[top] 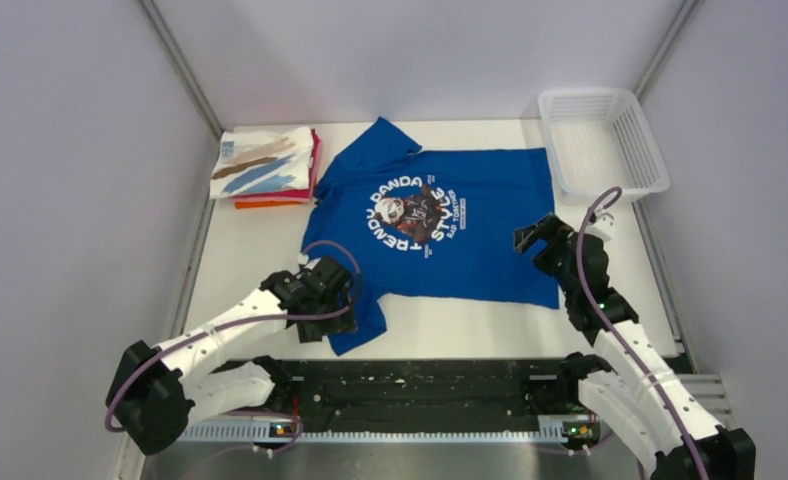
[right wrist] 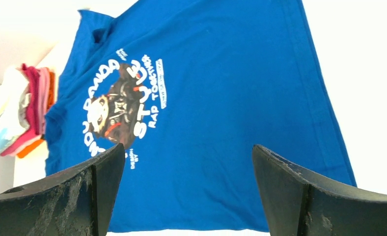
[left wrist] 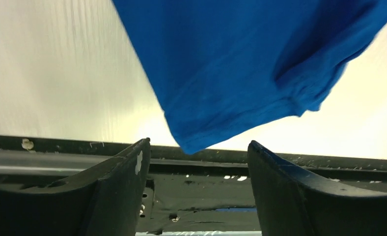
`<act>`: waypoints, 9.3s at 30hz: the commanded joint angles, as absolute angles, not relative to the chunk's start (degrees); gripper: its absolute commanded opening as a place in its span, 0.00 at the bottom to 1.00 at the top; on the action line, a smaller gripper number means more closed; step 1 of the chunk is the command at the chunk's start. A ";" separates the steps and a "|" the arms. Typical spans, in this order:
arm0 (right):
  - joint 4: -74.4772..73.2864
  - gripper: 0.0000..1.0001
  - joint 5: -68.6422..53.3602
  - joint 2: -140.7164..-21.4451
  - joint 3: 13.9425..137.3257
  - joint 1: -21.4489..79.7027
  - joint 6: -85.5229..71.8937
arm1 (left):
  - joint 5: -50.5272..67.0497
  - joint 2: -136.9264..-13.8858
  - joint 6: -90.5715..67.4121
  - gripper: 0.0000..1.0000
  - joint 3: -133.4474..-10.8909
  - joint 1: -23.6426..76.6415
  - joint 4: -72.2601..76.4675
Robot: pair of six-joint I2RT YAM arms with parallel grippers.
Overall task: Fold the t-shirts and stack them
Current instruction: Grab the side of the flattened tshirt closest away from the robot with both arms, then fold the flattened tshirt in 1/3 of the way, then grab the side of the flattened tshirt furthest away from the robot with both arms
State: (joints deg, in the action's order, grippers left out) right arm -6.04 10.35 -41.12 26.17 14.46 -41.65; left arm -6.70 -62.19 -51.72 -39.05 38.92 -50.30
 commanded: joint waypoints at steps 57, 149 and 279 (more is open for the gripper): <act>-16.86 0.25 25.82 -47.68 13.05 14.07 -58.89 | -3.87 -63.63 -55.57 0.00 -34.53 42.98 -46.64; -11.85 0.63 30.97 -85.22 54.78 9.12 -35.52 | -7.44 -113.96 -13.88 0.99 -105.23 17.05 -30.94; -11.59 0.99 23.04 -57.80 31.67 27.25 -35.43 | -18.01 -150.39 -19.46 0.14 -136.40 17.67 -48.00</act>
